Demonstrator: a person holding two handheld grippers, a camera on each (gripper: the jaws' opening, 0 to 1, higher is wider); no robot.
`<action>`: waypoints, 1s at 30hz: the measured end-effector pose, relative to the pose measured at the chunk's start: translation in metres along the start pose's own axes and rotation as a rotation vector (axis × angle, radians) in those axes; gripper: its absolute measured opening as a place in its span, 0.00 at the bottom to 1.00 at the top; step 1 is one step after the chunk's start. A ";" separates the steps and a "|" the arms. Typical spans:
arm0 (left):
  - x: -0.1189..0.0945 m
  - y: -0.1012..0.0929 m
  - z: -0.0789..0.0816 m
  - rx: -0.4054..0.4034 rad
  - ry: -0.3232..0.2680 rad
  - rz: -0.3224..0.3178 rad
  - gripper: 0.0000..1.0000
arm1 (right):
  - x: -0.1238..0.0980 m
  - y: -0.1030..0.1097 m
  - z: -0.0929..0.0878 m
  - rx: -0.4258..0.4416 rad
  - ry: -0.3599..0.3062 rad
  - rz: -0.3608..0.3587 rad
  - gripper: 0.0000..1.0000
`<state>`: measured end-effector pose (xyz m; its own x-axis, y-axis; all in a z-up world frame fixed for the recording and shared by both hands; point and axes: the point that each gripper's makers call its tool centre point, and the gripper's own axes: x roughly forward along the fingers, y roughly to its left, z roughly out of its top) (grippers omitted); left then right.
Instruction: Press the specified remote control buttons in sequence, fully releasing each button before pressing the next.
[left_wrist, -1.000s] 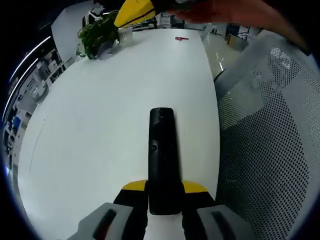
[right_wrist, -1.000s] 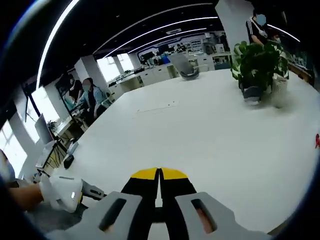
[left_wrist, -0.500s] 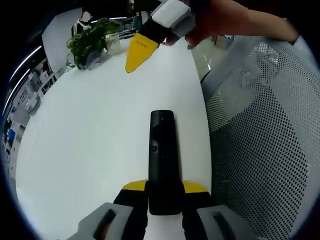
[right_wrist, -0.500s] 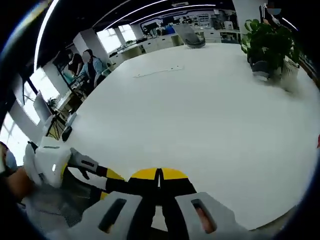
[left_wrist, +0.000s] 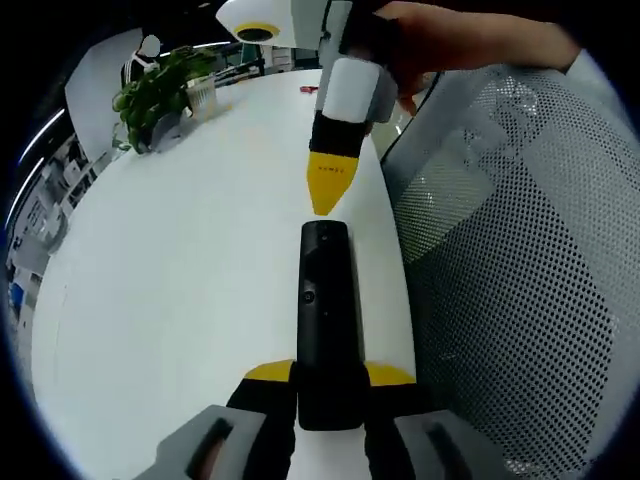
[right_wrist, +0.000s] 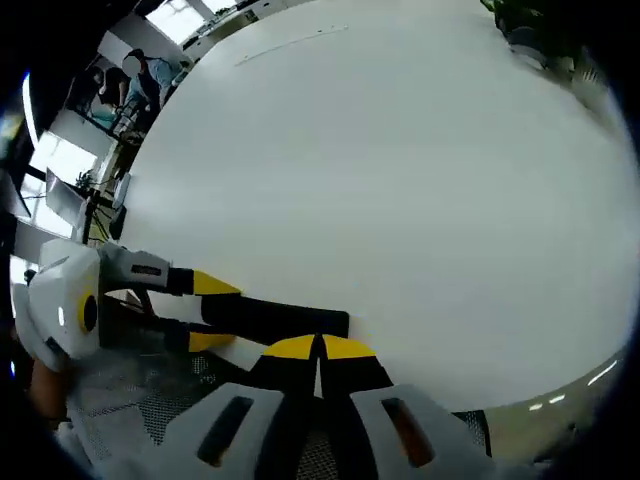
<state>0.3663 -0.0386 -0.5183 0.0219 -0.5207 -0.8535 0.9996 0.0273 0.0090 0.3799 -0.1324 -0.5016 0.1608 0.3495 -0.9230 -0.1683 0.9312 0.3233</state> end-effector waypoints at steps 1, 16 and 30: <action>0.000 0.000 0.000 0.003 -0.001 -0.001 0.24 | 0.001 -0.001 0.000 0.001 0.002 -0.005 0.00; 0.001 -0.001 0.001 0.005 -0.010 -0.011 0.24 | 0.008 -0.005 -0.007 0.039 0.043 0.004 0.00; 0.001 -0.002 0.001 0.013 -0.007 -0.013 0.24 | 0.011 -0.005 -0.012 0.037 0.064 -0.007 0.00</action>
<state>0.3645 -0.0399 -0.5188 0.0092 -0.5268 -0.8500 0.9999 0.0099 0.0047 0.3707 -0.1349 -0.5157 0.0992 0.3363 -0.9365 -0.1308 0.9374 0.3228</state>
